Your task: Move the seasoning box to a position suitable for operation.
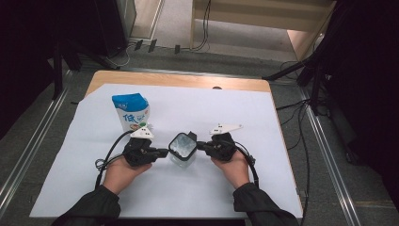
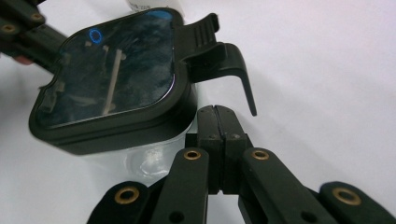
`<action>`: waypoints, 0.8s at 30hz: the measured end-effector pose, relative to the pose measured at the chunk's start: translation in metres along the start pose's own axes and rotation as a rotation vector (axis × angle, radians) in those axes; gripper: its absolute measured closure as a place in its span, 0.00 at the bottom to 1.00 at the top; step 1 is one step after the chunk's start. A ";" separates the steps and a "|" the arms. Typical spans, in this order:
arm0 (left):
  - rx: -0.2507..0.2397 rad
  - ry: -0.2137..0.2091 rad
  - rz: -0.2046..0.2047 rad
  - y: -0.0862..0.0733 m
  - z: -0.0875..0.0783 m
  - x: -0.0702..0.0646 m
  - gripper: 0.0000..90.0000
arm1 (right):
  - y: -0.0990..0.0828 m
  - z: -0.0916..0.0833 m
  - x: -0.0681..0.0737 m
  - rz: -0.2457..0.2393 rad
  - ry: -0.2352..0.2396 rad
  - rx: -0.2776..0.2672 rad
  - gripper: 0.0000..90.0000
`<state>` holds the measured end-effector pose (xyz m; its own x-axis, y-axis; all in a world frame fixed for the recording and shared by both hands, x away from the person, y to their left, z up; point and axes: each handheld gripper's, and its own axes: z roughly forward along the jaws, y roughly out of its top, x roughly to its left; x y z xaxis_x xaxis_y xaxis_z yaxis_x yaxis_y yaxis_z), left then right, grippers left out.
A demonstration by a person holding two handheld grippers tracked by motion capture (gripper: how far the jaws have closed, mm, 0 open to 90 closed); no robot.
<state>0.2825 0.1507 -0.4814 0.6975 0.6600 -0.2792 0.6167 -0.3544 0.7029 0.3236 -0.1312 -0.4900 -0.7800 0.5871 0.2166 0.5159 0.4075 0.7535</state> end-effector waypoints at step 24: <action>-0.010 -0.028 0.014 0.015 0.008 0.012 1.00 | -0.014 -0.016 0.021 -0.007 0.035 0.018 1.00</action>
<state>0.3027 0.1476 -0.4797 0.7158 0.6364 -0.2874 0.6033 -0.3565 0.7134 0.2945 -0.1359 -0.4861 -0.7953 0.5595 0.2334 0.5167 0.4242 0.7437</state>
